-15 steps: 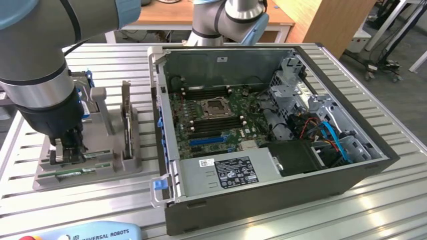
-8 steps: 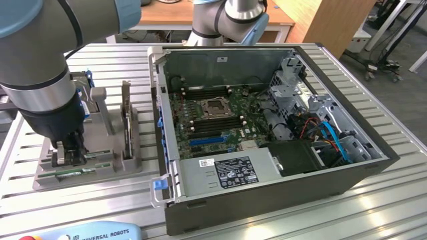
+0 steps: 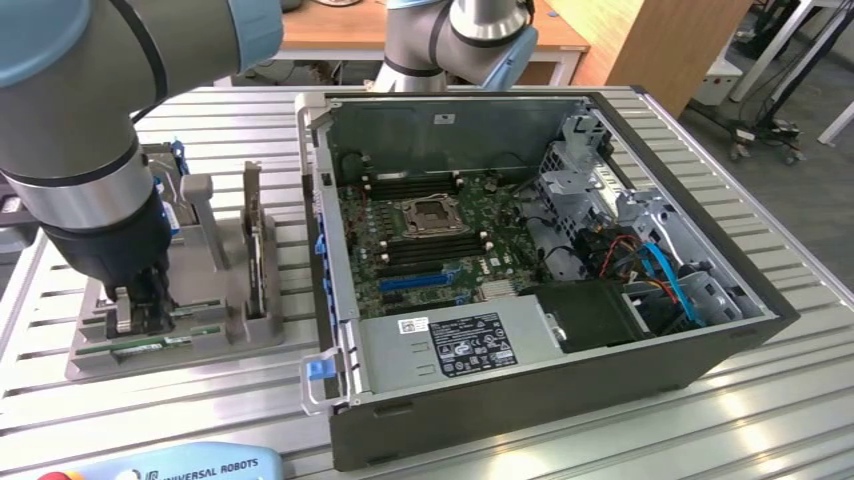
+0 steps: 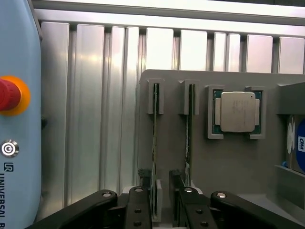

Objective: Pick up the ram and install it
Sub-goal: 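Pick up the ram and move it above insertion slot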

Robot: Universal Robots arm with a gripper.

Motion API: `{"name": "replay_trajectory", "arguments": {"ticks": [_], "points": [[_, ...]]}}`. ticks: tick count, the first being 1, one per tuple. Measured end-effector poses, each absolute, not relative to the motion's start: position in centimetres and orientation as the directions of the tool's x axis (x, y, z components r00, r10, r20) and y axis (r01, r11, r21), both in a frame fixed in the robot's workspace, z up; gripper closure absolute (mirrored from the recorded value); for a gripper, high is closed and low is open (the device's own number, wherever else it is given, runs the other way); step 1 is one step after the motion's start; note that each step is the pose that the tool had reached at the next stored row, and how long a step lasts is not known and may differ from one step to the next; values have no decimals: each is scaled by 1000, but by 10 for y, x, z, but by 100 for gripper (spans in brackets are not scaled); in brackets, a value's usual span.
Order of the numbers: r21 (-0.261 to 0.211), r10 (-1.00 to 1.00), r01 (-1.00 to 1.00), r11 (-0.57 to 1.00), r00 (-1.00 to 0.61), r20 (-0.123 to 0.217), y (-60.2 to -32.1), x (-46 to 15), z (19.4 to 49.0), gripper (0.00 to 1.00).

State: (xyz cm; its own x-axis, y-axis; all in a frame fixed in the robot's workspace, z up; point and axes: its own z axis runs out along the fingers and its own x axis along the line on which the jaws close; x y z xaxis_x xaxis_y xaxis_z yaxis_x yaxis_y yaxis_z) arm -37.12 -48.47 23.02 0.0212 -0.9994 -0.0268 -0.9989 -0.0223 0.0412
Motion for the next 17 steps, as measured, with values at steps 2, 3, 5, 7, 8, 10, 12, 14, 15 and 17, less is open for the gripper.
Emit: {"name": "replay_trajectory", "arguments": {"ticks": [2, 3, 5, 7, 8, 10, 12, 14, 15, 17], "points": [[41, -999, -999, -22, 21, -27, -486, -371, 230, 70], [41, -999, -999, -22, 21, -27, -486, -371, 230, 70], [41, -999, -999, -22, 21, -27, -487, -371, 229, 70], [41, -999, -999, -22, 21, -27, -487, -371, 227, 70], [41, -999, -999, -22, 21, -27, -487, -371, 226, 70], [41, -999, -999, -22, 21, -27, -487, -371, 224, 70], [41, -999, -999, -22, 21, -27, -488, -371, 222, 70], [41, -999, -999, -22, 21, -27, -488, -371, 220, 70], [41, -999, -999, -22, 21, -27, -488, -371, 220, 70], [41, -999, -999, -22, 21, -27, -488, -371, 218, 70]]}}
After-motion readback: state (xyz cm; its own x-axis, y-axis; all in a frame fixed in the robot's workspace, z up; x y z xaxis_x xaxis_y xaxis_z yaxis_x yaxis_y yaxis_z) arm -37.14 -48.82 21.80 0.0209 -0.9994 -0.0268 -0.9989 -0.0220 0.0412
